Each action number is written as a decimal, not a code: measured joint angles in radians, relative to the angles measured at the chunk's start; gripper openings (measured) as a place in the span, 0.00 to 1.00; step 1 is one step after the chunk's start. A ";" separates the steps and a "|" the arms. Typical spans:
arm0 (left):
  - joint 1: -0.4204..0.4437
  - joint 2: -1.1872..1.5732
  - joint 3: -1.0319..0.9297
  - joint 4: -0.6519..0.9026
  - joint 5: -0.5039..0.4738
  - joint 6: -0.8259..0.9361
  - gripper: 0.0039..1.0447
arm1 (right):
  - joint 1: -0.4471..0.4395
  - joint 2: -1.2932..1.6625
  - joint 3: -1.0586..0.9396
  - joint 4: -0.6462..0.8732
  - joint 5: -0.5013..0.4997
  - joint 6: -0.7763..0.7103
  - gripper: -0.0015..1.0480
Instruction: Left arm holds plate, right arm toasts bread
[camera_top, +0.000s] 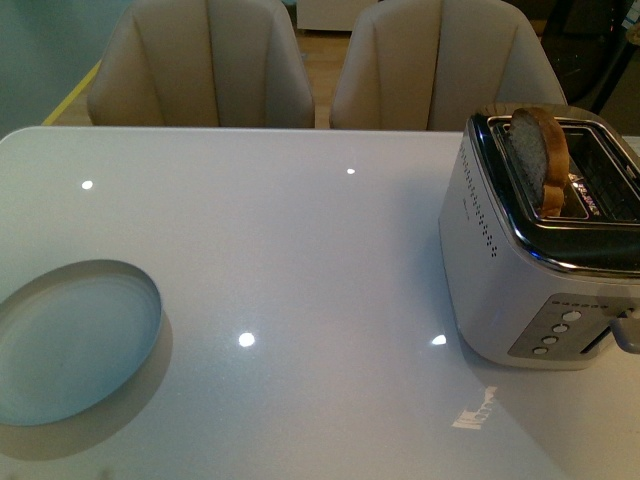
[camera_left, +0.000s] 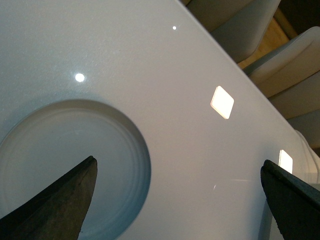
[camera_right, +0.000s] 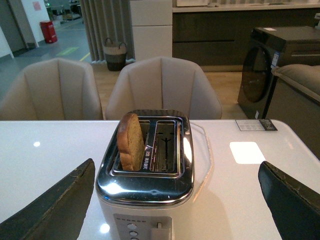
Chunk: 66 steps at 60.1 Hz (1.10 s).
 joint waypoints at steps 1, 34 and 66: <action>0.000 0.000 0.000 0.000 -0.002 -0.001 0.93 | 0.000 0.000 0.000 0.000 0.000 0.000 0.91; -0.077 -0.182 -0.407 0.798 -0.133 0.594 0.09 | 0.000 -0.001 0.000 0.000 0.000 0.000 0.91; -0.140 -0.778 -0.502 0.307 -0.198 0.606 0.03 | 0.000 -0.001 0.000 0.000 0.000 0.000 0.91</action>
